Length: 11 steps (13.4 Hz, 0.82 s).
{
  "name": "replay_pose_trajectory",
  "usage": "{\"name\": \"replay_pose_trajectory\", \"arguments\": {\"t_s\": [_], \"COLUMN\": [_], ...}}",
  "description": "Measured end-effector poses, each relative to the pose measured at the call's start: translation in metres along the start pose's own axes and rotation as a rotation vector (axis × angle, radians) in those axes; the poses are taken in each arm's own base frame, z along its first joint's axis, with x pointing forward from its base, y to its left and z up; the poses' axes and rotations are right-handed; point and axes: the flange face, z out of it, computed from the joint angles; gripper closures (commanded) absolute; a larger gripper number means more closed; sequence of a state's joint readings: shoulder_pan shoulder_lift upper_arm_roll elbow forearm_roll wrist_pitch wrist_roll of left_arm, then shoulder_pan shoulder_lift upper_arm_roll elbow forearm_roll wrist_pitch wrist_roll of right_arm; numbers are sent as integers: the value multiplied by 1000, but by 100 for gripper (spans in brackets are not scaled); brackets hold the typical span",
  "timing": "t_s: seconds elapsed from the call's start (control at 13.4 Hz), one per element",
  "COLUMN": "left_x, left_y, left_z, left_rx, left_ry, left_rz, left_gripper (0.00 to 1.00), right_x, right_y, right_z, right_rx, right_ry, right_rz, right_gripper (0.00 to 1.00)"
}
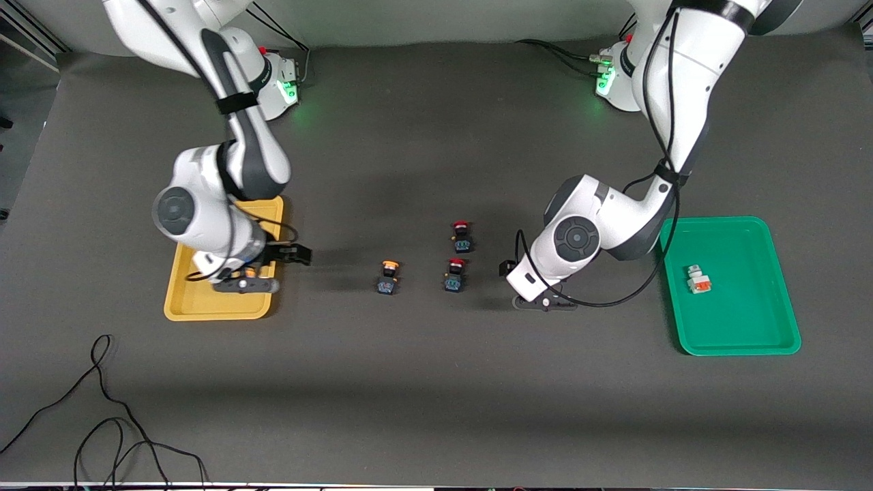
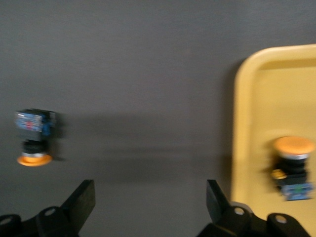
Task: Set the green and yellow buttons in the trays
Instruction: 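Reach the second white switch and yellow button with the left and right grippers, then grasp and lift the switch and button with the left and right grippers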
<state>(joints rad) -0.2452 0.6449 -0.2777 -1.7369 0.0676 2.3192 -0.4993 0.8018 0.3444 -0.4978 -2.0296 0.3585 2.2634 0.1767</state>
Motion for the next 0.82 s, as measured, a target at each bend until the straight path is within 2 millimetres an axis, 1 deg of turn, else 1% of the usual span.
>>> {"name": "replay_pose_trajectory", "arguments": {"t_s": [0.15, 0.22, 0.3, 0.37, 0.52, 0.6, 0.67, 0.82], "left_x": [9, 13, 16, 18, 19, 19, 19, 19], "left_y": [-10, -13, -17, -20, -19, -19, -19, -18], "left_z": [13, 18, 23, 26, 29, 29, 29, 28], "left_rx": [-18, -28, -33, -34, -39, -40, -40, -40], "left_ry": [32, 50, 62, 67, 74, 75, 75, 76], "left_rz": [-25, -35, -43, -47, -48, -48, -47, -46], "left_gripper": [2, 5, 15, 27, 56, 67, 71, 74], "right_x": [-2, -2, 1, 3, 7, 8, 8, 9], "right_y": [-49, -70, -87, -100, -122, -130, -136, -143], "right_z": [10, 17, 26, 36, 57, 69, 80, 100], "right_rx": [35, 54, 62, 64, 51, 38, 27, 10], "right_ry": [2, 2, 4, 10, 42, 50, 55, 61], "right_rz": [50, 67, 79, 91, 115, 115, 111, 101], "right_gripper": [0, 0, 0, 0, 0, 0, 0, 0]}}
